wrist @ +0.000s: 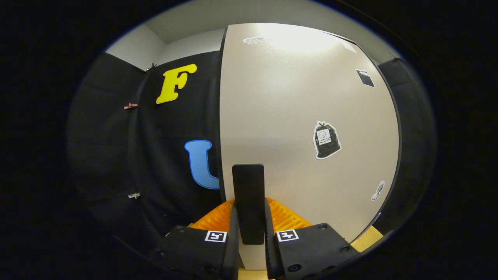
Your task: Open the shoe cabinet door, grab the shoes and put them into the shoe cabinet, then close the shoe cabinet door.
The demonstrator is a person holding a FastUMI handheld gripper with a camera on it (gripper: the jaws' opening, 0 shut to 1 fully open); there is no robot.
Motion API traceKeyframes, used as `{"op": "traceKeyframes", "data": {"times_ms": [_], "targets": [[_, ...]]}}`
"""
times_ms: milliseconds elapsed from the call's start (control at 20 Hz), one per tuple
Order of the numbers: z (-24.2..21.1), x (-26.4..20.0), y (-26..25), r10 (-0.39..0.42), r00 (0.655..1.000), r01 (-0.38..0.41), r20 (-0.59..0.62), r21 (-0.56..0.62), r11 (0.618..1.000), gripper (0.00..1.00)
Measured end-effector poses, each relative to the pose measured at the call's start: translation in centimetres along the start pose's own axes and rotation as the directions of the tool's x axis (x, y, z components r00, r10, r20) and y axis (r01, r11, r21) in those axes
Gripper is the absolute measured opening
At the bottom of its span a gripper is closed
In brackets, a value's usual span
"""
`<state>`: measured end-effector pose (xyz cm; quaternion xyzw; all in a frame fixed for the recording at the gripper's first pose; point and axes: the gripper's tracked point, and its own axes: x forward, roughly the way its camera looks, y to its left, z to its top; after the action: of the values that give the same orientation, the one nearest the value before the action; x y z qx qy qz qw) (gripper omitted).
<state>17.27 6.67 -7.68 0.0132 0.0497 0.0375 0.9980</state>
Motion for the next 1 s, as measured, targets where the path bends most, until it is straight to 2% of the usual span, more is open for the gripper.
{"op": "traceKeyframes", "data": {"times_ms": [400, 800, 1000], "targets": [[0.4, -6.3, -0.6, 0.076, 0.997, -0.076, -0.03, 0.021, 0.997, 0.32], [0.7, -12.9, -4.1, 0.192, 0.98, -0.19, -0.048, 0.036, 0.981, 0.31], [1.0, -16.1, -6.7, 0.224, 0.973, -0.223, -0.047, 0.034, 0.974, 0.31]]}}
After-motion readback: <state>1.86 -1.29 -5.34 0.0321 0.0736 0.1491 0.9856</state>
